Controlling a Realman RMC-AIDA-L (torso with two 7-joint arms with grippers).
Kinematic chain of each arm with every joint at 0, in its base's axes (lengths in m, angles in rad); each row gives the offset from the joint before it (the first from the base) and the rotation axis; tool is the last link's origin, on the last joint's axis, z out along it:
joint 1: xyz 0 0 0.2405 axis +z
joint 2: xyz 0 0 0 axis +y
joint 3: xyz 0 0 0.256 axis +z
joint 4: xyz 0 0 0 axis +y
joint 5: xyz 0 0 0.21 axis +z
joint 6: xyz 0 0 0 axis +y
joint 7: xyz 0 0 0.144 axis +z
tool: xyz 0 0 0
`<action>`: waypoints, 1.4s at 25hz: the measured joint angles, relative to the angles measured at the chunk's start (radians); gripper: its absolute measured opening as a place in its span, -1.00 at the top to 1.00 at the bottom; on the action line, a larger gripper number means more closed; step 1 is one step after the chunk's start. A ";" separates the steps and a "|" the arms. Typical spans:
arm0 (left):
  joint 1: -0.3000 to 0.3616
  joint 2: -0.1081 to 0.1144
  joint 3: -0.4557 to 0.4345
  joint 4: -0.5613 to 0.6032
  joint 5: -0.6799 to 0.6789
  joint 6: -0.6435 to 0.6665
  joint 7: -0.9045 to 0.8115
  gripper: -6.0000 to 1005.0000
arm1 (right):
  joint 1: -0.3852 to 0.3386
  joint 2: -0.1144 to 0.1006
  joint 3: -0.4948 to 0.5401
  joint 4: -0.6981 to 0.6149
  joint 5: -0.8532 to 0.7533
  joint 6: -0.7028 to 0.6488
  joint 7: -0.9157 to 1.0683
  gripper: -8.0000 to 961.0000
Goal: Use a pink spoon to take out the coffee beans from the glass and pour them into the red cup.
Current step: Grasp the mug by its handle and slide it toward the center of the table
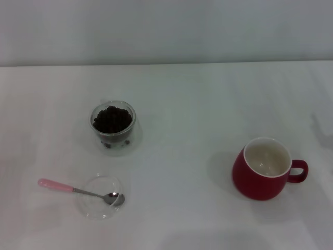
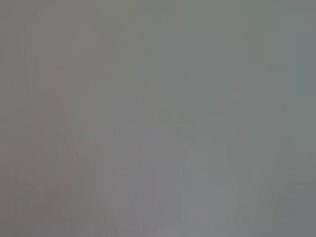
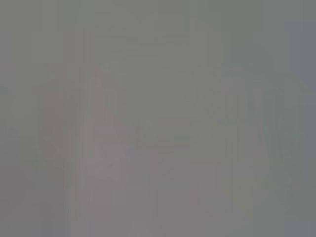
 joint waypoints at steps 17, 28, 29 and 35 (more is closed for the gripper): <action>-0.003 0.001 -0.001 -0.015 -0.001 0.006 -0.001 -0.54 | -0.222 -0.042 -0.443 -0.250 -0.004 -0.004 0.220 -0.73; -0.002 0.002 0.002 -0.015 0.002 0.010 -0.002 -0.54 | -0.243 -0.050 -0.585 -0.242 -0.014 0.020 0.211 -0.73; -0.001 0.002 0.002 -0.015 0.002 0.010 -0.002 -0.54 | -0.251 -0.048 -0.587 -0.242 -0.016 0.018 0.211 -0.73; -0.004 0.003 0.002 -0.015 0.002 0.025 -0.002 -0.54 | -0.268 -0.036 -0.598 -0.242 -0.037 0.061 0.201 -0.73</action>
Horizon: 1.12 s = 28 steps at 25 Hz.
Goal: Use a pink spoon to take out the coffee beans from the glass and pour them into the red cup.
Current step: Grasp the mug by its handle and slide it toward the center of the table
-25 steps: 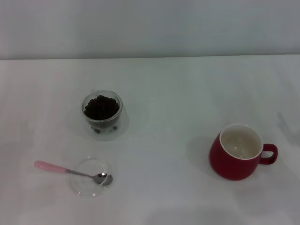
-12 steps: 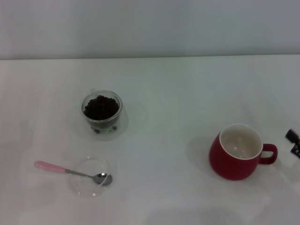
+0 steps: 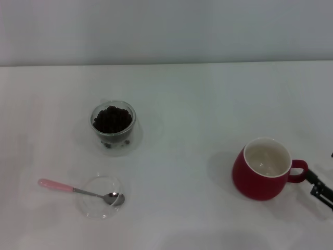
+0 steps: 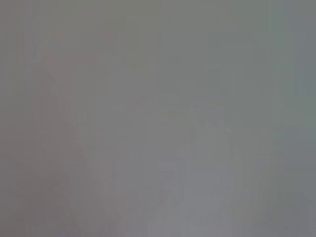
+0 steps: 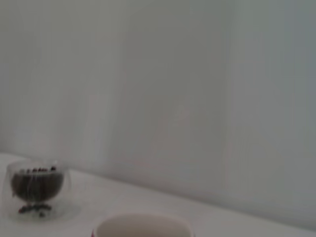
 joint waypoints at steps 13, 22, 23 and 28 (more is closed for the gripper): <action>-0.016 -0.002 0.001 0.000 0.003 0.032 0.000 -0.54 | 0.044 0.030 -0.008 -0.003 -0.018 0.166 -0.024 -0.71; -0.020 -0.001 0.001 -0.011 0.003 0.035 0.000 -0.54 | 0.046 0.032 0.006 -0.010 0.006 0.193 -0.040 -0.60; -0.021 -0.001 0.000 -0.011 0.003 0.035 0.000 -0.54 | 0.046 0.032 0.011 -0.010 0.007 0.193 -0.044 -0.58; -0.023 -0.001 0.000 -0.011 0.003 0.035 0.000 -0.54 | 0.052 0.034 0.046 -0.001 0.008 0.194 -0.075 -0.52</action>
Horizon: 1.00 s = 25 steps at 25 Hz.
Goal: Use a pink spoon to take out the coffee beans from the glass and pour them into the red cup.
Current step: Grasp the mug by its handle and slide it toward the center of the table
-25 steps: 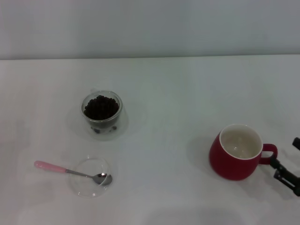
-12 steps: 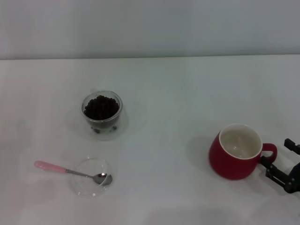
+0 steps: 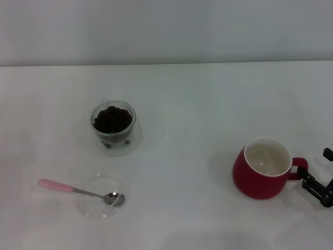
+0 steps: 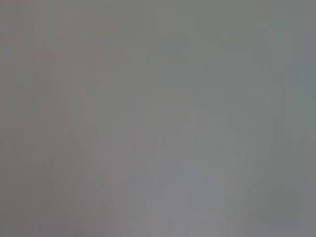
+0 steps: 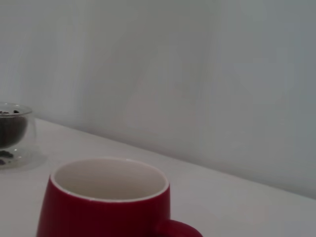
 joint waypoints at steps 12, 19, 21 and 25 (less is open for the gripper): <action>-0.001 0.000 0.001 0.000 0.000 0.000 0.000 -0.54 | 0.006 0.001 -0.005 -0.001 -0.007 0.000 -0.016 -0.12; -0.001 -0.001 0.002 -0.001 0.000 -0.003 0.000 -0.54 | 0.027 0.002 -0.007 0.000 -0.010 0.020 -0.016 0.02; 0.000 -0.001 0.002 -0.004 0.000 -0.003 0.000 -0.54 | 0.034 0.003 -0.015 0.001 -0.010 0.029 -0.016 0.02; -0.001 -0.002 0.002 -0.013 0.000 -0.005 0.000 -0.54 | 0.041 0.004 -0.020 0.002 -0.011 0.036 -0.016 0.01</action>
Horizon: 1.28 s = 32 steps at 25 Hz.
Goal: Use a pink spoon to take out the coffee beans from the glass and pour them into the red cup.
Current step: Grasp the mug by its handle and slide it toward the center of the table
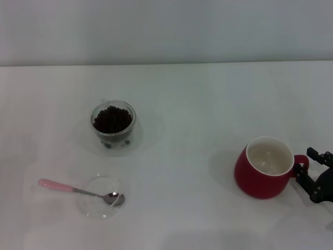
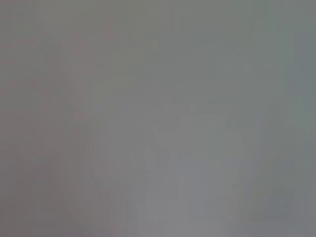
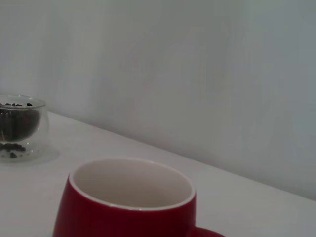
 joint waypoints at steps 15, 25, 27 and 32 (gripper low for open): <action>0.001 0.000 0.000 -0.001 0.000 -0.004 0.000 -0.54 | 0.006 0.000 0.000 -0.003 0.001 0.005 0.000 0.01; 0.000 -0.002 0.000 -0.001 0.001 -0.003 0.000 -0.54 | 0.008 0.000 0.000 -0.001 0.000 0.005 0.000 0.02; 0.000 -0.002 0.000 -0.001 0.004 -0.003 0.000 -0.54 | 0.009 0.000 0.000 -0.001 0.000 0.005 0.000 0.03; -0.001 -0.001 0.000 -0.001 0.035 -0.004 0.000 -0.54 | 0.011 0.000 0.000 0.007 0.000 0.005 0.000 0.06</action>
